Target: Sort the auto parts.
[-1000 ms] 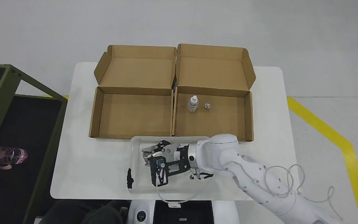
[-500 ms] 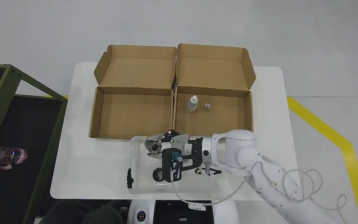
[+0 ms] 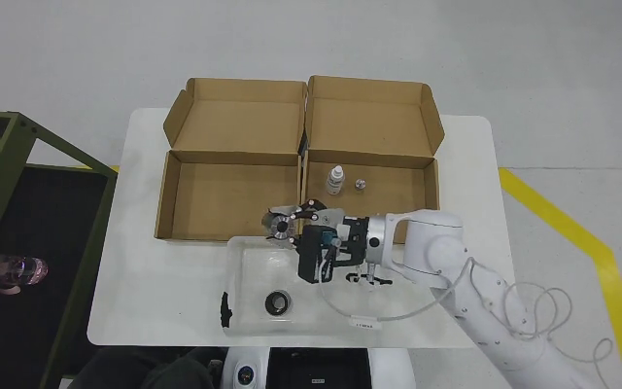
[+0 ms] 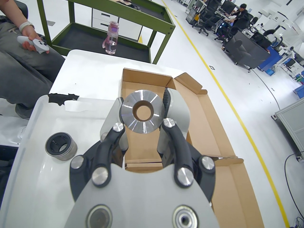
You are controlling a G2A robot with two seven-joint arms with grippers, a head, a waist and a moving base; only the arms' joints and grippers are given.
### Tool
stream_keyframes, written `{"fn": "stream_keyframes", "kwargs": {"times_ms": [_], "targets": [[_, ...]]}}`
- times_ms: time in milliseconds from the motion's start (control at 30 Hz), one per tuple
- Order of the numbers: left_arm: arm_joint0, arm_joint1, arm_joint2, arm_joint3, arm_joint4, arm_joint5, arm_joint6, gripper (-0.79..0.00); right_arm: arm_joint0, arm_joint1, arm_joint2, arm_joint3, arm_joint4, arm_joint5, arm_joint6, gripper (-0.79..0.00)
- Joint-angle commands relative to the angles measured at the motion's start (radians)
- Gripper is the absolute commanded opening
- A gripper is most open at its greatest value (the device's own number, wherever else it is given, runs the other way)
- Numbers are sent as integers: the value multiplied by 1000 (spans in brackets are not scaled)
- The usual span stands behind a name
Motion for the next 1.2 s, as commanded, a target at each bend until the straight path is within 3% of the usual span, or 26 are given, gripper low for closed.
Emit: {"fn": "stream_keyframes", "kwargs": {"times_ms": [0, 333, 1167], "targets": [[0, 0, 0, 0, 0, 0, 0, 0, 7, -3, -8, 6, -3, 7, 7, -785], [0, 0, 0, 0, 0, 0, 0, 0, 113, -41, -103, 131, 18, 64, 51, -785], [0, 0, 0, 0, 0, 0, 0, 0, 386, -172, -289, 611, 137, 136, 136, -785]]}}
